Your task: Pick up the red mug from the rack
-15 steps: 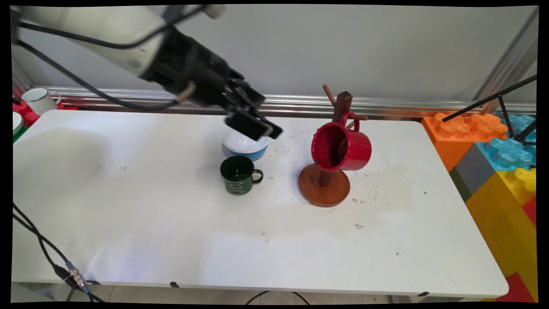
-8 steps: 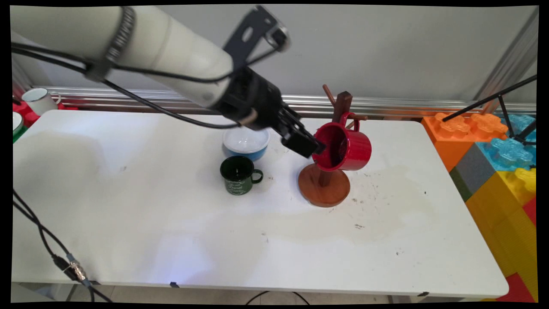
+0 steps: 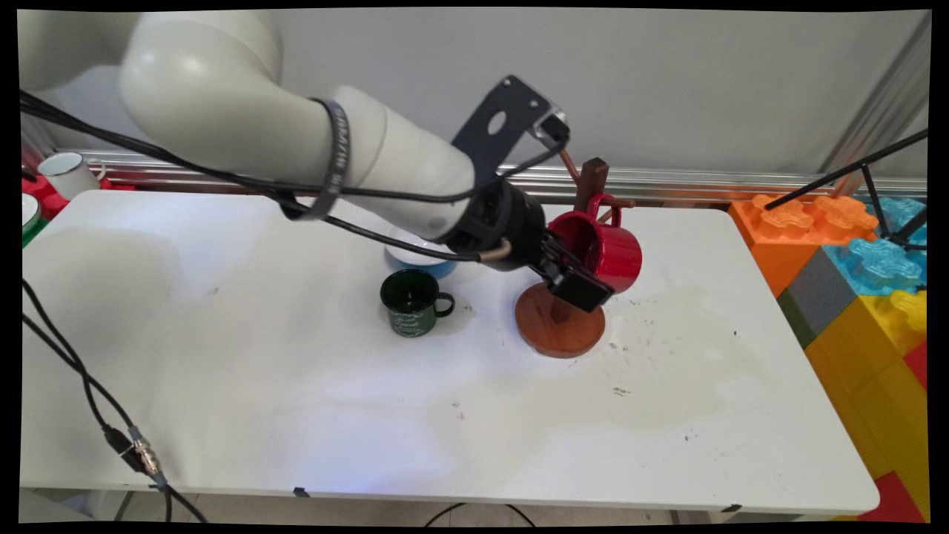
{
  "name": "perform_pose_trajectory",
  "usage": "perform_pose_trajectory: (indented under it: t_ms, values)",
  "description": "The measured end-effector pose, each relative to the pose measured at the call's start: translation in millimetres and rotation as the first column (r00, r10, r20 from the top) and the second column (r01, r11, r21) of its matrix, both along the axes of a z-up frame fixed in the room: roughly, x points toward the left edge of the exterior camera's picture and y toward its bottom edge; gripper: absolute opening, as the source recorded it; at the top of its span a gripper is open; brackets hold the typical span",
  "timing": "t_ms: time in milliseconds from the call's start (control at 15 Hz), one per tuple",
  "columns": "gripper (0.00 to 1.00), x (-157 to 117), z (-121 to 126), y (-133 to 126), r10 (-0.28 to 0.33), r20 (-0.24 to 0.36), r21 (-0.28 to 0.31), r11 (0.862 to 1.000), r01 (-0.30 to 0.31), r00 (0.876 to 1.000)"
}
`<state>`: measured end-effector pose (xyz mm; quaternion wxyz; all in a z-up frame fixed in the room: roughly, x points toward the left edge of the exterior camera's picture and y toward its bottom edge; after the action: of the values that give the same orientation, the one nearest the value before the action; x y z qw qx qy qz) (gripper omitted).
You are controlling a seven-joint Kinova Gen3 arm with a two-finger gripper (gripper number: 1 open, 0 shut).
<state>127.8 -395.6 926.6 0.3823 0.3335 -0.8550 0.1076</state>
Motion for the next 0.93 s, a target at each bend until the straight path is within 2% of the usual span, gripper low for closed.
perform_pose_trajectory:
  t_ms: [600, 933]
  values:
    - [1.0, -17, -30, -7, -0.008, -0.036, -0.017, 1.0, 0.008, 0.999]
    - [1.0, -19, -37, -10, -0.012, -0.05, -0.031, 0.999, 0.011, 0.999]
